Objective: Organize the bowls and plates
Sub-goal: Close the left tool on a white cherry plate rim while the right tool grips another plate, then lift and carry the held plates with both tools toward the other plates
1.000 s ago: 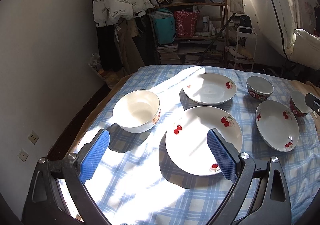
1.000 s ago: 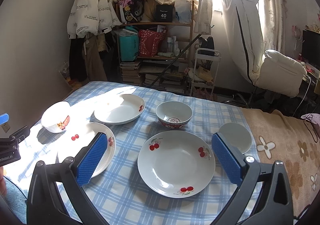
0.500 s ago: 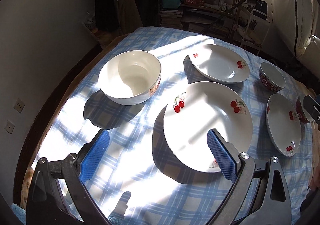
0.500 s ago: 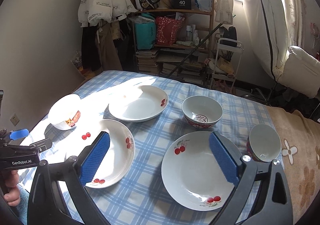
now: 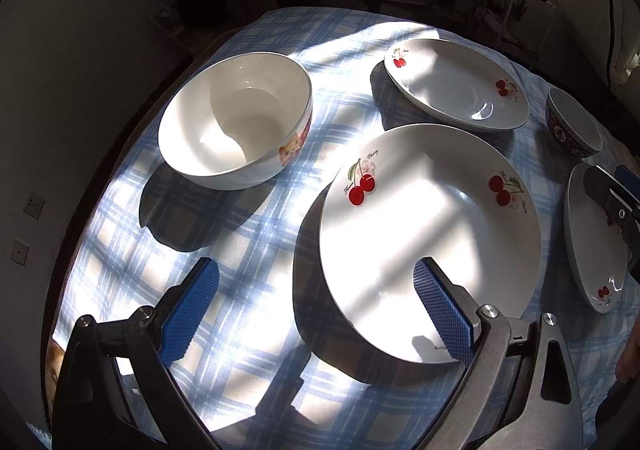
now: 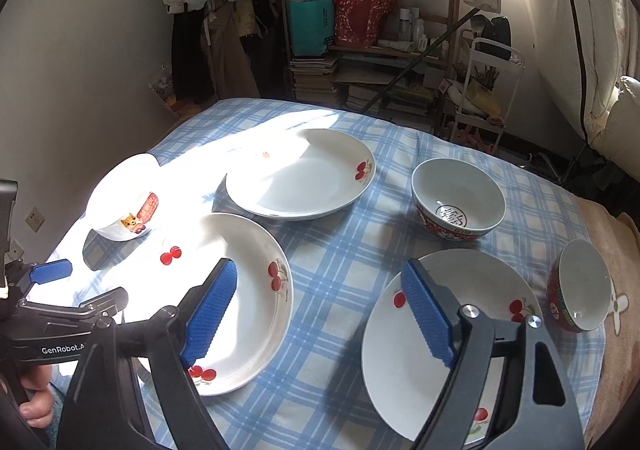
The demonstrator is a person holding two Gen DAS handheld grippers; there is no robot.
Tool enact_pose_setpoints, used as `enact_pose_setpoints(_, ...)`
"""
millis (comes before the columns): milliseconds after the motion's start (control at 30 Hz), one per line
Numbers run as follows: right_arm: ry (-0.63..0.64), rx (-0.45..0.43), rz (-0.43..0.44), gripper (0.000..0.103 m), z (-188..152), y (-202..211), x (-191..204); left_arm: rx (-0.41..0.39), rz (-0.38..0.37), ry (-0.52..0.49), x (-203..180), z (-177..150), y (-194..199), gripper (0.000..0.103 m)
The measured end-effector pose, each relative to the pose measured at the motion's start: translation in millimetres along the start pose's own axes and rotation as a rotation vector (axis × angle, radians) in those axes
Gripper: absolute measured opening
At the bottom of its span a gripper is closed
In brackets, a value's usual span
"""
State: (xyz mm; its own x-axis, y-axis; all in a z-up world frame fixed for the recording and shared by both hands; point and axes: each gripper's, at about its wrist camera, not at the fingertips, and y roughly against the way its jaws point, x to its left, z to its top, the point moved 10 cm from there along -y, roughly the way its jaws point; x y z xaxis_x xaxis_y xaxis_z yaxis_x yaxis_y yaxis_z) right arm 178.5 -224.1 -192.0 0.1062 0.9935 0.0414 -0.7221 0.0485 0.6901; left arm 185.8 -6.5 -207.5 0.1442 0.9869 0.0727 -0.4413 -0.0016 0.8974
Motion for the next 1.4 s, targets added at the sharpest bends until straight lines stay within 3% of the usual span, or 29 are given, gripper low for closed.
enact_pose_setpoints(267,0.002,0.074,0.032,0.070,-0.8,-48.8,13.8,0.063,-0.010,0.016,-2.0,1.3,-27.6,0.094)
enact_pose_setpoints(367,0.009,0.115,0.043,0.063,-9.7,-62.1,15.9,0.105,-0.044,0.034,-4.5,-0.4,-39.4,0.082)
enact_pose_setpoints(533,-0.013,0.187,0.071,0.043,-22.4,-79.3,13.2,0.169,-0.069,0.061,-6.4,-4.3,-59.9,0.059)
enact_pose_setpoints(600,-0.032,0.220,0.103,0.025,-27.7,-84.6,14.5,0.179,-0.093,0.081,-7.5,-4.5,-64.8,0.049)
enact_pose_setpoints(700,-0.052,0.258,0.146,0.012,-33.8,-89.4,18.6,0.173,-0.133,0.106,-11.0,-0.9,-67.5,0.033)
enact_pose_setpoints(767,-0.043,0.260,0.143,0.011,-35.4,-89.7,20.3,0.188,-0.185,0.138,-12.7,-1.3,-68.5,0.024)
enact_pose_setpoints(1000,-0.059,0.272,0.156,0.010,-39.6,-83.6,20.8,0.196,-0.229,0.182,-10.9,1.2,-72.6,0.021)
enact_pose_setpoints(1400,-0.071,0.288,0.103,0.010,-59.2,-54.7,9.6,0.206,-0.248,0.097,-31.8,-6.5,-59.2,0.022)
